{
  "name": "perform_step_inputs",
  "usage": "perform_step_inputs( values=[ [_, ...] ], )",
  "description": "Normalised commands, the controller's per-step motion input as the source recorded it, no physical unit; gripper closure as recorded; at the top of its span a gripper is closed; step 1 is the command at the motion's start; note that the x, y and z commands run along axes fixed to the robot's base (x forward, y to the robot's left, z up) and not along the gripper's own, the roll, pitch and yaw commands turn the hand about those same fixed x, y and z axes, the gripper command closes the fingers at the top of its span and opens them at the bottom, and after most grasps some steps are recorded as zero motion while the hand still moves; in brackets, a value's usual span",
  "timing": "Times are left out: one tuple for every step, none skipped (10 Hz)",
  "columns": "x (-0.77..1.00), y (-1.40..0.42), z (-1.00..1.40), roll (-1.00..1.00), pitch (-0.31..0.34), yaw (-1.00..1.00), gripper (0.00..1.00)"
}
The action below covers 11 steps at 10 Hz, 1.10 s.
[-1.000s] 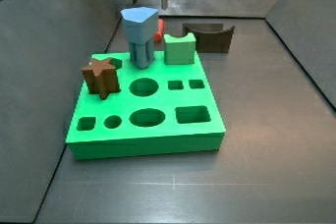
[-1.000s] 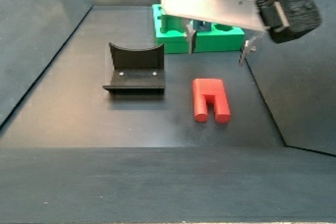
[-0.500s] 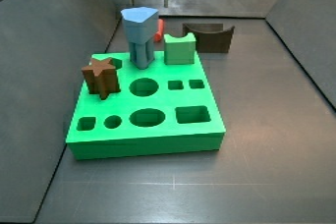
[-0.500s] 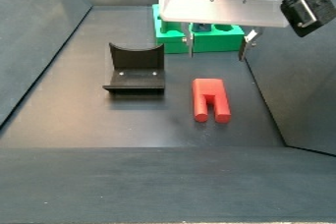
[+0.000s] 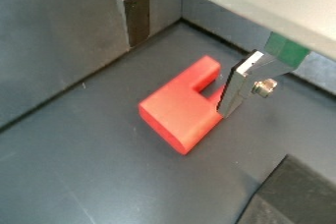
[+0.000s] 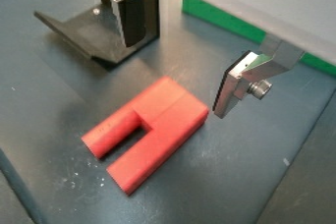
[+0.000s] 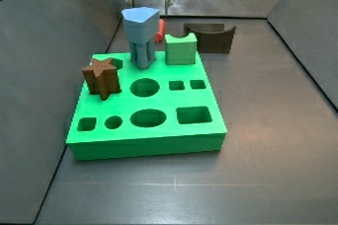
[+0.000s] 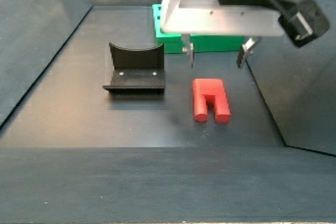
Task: Pick up the square-circle object. Move up. Rotate the square-circle object. Place the square-circle object on the fixture. Regrasp the square-circle object. Move to above the board. Insert the square-circle object.
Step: Rotate the square-circle object.
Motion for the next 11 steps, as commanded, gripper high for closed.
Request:
perform_step_inputs(
  values=[
    [0.03, 0.00, -1.00, -0.05, -0.043, -0.01, 0.00],
    [0.04, 0.00, -1.00, -0.07, -0.044, -0.01, 0.00],
    [0.05, 0.01, -0.98, -0.09, -0.048, 0.00, 0.00],
    [0.05, 0.01, -0.87, -0.10, -0.051, 0.00, 0.00],
    [0.05, 0.01, -0.73, -0.12, -0.057, 0.01, 0.00],
    [0.05, 0.01, -0.67, -0.12, -0.066, 0.01, 0.00],
    [0.04, 0.01, -0.55, -0.13, -0.074, 0.00, 0.00],
    [0.04, 0.02, -0.49, -0.14, -0.076, 0.00, 0.00],
    [0.04, 0.02, -0.34, -0.15, -0.081, -0.01, 0.00],
    [0.03, 0.02, -0.29, -0.16, -0.085, -0.01, 0.00],
    [0.03, 0.03, -0.18, -0.16, -0.093, -0.01, 0.00]
  ],
)
